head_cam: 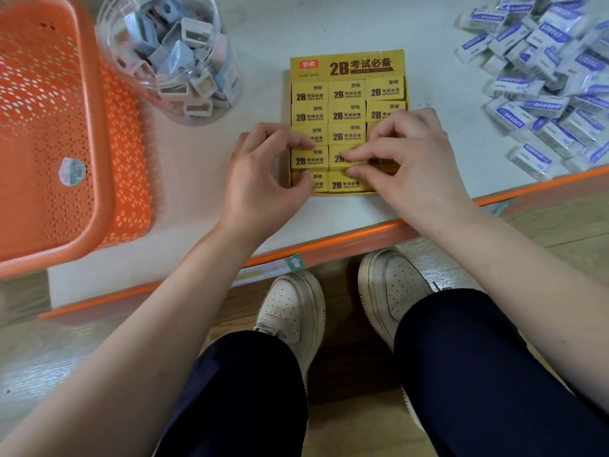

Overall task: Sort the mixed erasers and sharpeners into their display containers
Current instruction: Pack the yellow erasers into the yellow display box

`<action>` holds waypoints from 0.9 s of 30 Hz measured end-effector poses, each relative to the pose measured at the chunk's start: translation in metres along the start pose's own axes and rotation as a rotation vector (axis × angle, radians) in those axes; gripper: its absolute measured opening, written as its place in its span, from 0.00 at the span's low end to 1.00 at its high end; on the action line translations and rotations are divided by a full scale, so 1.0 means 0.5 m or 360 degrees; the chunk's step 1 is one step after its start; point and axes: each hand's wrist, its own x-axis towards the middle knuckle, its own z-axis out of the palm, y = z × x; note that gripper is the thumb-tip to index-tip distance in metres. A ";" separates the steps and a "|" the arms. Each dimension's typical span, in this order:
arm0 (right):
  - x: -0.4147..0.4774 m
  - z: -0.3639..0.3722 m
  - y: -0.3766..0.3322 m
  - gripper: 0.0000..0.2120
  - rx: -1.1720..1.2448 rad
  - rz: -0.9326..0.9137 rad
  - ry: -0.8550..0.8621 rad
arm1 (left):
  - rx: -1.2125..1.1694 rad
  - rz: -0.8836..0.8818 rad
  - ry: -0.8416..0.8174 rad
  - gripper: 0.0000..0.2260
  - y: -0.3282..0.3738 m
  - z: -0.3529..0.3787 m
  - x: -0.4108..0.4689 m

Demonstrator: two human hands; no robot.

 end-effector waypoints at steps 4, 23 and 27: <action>-0.004 0.006 -0.001 0.09 0.0038 0.0007 0.0068 | -0.0098 0.0001 0.0039 0.13 0.001 0.006 -0.003; -0.005 -0.011 -0.028 0.09 -0.0031 0.0143 -0.0044 | -0.0197 -0.0292 -0.0076 0.12 0.039 -0.009 -0.004; -0.030 -0.013 -0.057 0.17 -0.0345 0.0226 -0.0033 | 0.0098 -0.0337 -0.0204 0.13 0.062 -0.037 -0.001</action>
